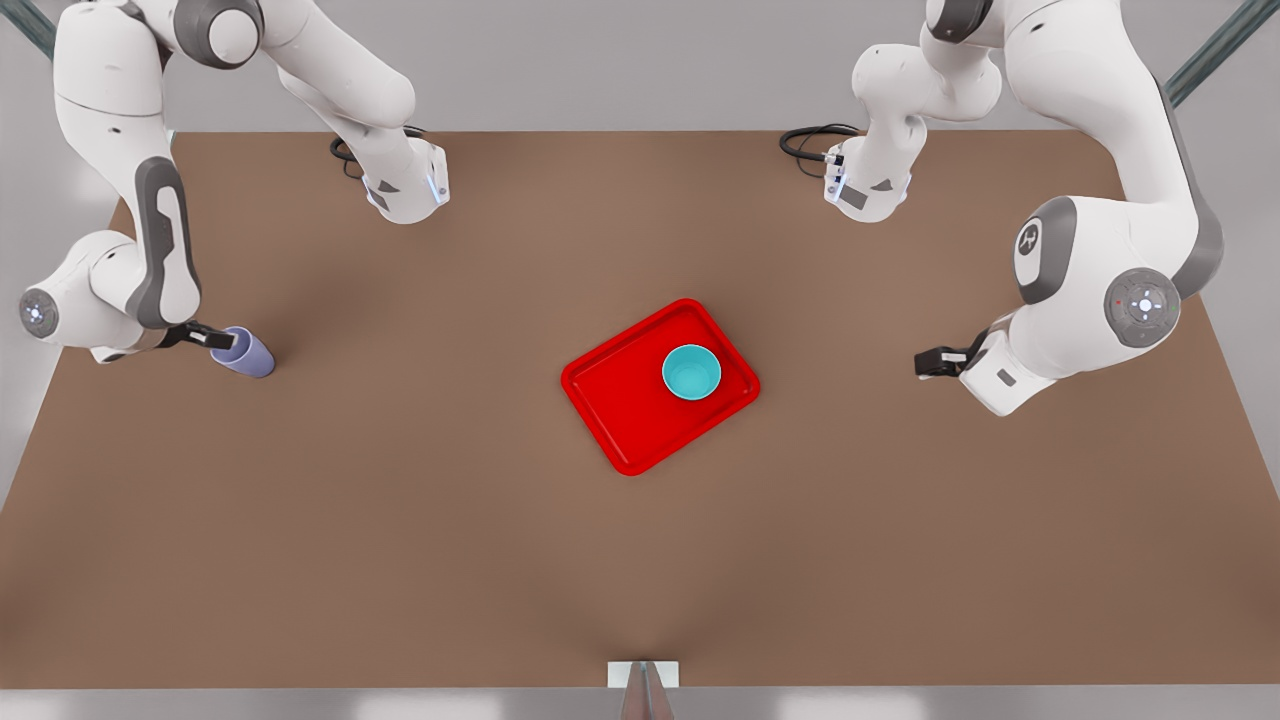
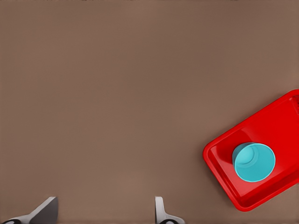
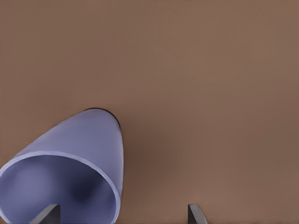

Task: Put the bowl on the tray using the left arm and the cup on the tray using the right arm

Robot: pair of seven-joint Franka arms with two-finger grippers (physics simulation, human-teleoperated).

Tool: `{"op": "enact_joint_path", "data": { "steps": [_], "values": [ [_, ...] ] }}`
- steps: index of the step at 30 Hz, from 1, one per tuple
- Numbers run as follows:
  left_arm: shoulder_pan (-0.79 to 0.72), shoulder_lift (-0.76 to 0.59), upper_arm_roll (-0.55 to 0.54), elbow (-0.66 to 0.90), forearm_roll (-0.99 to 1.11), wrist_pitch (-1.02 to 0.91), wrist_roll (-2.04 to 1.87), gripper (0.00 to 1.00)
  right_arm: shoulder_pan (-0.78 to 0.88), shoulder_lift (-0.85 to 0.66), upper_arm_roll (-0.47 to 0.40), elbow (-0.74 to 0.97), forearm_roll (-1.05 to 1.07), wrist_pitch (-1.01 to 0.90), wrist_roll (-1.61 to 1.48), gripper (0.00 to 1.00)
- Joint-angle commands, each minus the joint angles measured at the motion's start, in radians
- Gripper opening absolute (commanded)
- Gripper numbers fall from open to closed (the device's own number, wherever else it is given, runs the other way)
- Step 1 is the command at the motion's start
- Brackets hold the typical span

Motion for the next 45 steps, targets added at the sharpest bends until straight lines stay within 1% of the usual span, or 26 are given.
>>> {"op": "enact_joint_path", "data": {
  "steps": [1,7,8,9,10,11,23,32,39,45],
  "values": [
    [-0.001,0.0,0.0,0.0,-0.002,0.001,0.001,1.0,-0.004,0.004,0.0,0.0,0.0,0.0,0.001,1.0],
    [0.002,0.012,0.002,0.001,-0.002,0.011,0.001,1.0,-0.004,0.03,0.0,-0.002,0.0,0.002,0.001,1.0],
    [0.006,0.012,0.0,0.001,-0.002,0.011,0.001,1.0,-0.004,0.035,0.0,-0.002,0.0,0.002,0.001,0.69],
    [0.006,0.012,0.0,0.003,-0.002,0.011,0.001,1.0,-0.004,0.036,0.0,-0.002,0.0,0.001,0.001,0.46],
    [0.006,0.012,0.0,0.003,-0.002,0.011,0.001,1.0,-0.004,0.036,0.0,-0.002,0.0,0.0,0.001,0.28],
    [0.006,0.012,0.0,0.003,-0.002,0.011,0.001,1.0,-0.004,0.036,0.0,-0.002,0.0,0.0,0.001,0.21],
    [0.008,0.017,0.0,0.001,-0.002,0.016,0.001,1.0,-0.003,0.035,0.003,0.015,0.003,-0.003,0.001,0.21],
    [0.008,0.02,0.0,0.003,-0.002,0.016,0.001,1.0,0.019,0.009,0.018,0.069,0.003,-0.059,0.004,0.21],
    [0.014,0.02,0.0,0.003,-0.002,0.016,0.001,1.0,0.02,-0.018,0.238,0.136,0.008,-0.044,0.017,0.21],
    [0.015,0.031,0.002,0.005,-0.015,0.016,0.001,1.0,0.026,-0.022,0.391,0.172,0.009,-0.039,0.019,0.21]
  ]
}}
